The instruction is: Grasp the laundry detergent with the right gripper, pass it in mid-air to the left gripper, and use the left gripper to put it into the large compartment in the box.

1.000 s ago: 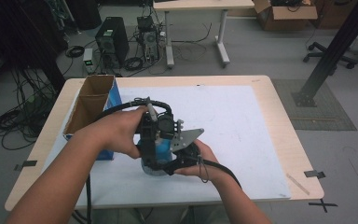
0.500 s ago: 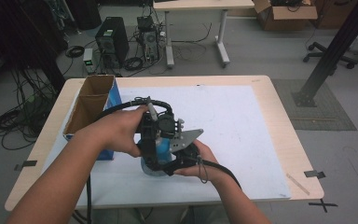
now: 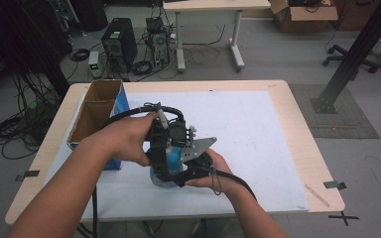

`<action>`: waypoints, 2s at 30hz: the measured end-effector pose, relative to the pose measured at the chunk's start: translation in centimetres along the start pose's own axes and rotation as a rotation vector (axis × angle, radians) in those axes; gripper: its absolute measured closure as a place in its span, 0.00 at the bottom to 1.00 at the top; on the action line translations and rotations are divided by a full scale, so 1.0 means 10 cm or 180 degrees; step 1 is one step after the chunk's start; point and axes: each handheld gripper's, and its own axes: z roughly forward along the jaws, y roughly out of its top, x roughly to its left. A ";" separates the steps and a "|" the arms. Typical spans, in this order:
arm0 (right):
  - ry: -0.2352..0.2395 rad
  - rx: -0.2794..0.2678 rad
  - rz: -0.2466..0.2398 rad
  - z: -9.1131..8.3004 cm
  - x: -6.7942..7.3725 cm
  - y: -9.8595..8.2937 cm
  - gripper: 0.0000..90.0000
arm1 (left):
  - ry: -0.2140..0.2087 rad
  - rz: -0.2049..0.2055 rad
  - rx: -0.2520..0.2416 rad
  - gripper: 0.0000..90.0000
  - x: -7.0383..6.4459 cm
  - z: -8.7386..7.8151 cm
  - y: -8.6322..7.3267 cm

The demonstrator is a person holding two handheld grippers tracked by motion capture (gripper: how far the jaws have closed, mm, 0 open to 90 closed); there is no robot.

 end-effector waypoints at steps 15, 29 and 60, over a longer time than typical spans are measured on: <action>0.0002 -0.0004 0.0003 0.02 0.01 0.01 0.50 | 0.0021 0.0021 0.0008 0.24 -0.01 -0.01 -0.02; 0.0004 -0.0039 0.0004 0.01 0.00 0.02 0.50 | -0.0104 0.0084 0.0014 0.42 -0.02 -0.01 -0.01; -0.0028 -0.0101 0.0016 -0.04 -0.02 0.02 0.48 | -0.0081 0.0089 0.0084 0.44 0.00 -0.05 0.05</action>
